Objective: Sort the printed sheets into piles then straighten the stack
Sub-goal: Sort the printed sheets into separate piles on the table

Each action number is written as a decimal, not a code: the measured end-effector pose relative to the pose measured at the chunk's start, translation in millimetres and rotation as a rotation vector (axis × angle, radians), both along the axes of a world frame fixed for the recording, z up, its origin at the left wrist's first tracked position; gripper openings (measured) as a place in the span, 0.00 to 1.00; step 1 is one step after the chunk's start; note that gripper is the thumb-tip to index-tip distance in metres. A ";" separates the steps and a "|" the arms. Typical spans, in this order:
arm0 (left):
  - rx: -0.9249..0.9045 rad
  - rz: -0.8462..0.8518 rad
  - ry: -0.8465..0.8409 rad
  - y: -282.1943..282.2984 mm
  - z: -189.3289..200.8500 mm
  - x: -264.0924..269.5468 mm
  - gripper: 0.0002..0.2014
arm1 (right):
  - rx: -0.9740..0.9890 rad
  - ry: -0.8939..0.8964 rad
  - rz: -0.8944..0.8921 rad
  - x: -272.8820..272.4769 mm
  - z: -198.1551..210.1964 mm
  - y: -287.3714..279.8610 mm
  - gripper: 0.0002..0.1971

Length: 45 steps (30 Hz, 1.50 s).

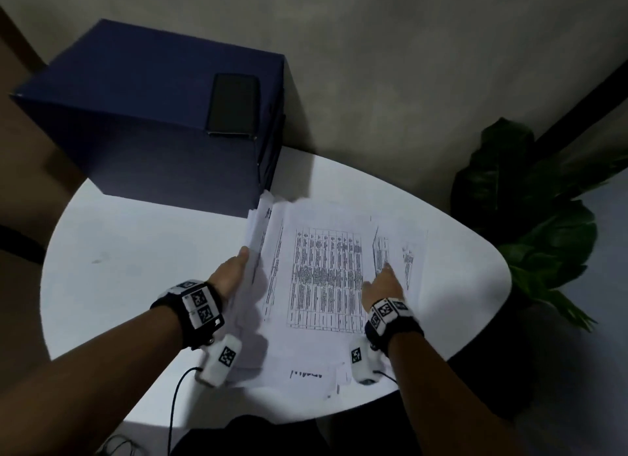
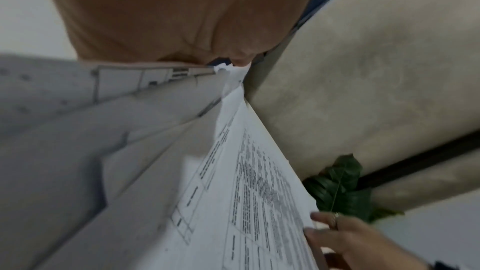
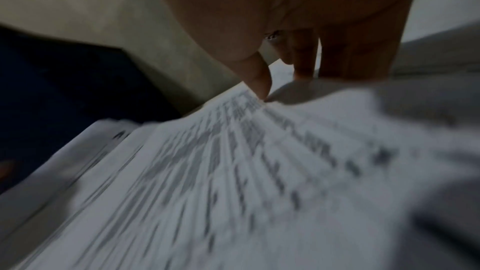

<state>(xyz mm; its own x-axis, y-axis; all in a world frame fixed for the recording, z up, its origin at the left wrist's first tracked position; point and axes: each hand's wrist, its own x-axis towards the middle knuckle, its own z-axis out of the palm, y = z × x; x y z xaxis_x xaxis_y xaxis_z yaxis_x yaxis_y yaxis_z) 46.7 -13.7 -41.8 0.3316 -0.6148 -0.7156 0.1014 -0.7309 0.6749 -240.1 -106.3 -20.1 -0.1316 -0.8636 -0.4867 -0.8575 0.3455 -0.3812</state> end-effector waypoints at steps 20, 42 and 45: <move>-0.667 -0.164 -0.048 9.5 136.3 4.2 0.16 | -0.247 -0.950 -0.067 3.1 102.6 19.0 0.22; -0.782 -0.030 -0.195 -28.3 124.6 -35.2 0.14 | -0.537 -0.974 -0.181 3.5 139.5 8.8 0.17; -0.747 -0.043 -0.158 -24.3 115.0 -33.7 0.21 | -0.424 -0.990 -0.175 5.2 125.5 12.6 0.19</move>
<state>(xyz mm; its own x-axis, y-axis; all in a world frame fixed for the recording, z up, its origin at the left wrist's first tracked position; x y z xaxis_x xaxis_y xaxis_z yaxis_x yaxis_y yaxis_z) 13.0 -38.0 73.2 0.3605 -0.9314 -0.0509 -0.0559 -0.0761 0.9955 -234.9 -93.8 105.3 0.0174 -0.9936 -0.1113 -0.0563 0.1102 -0.9923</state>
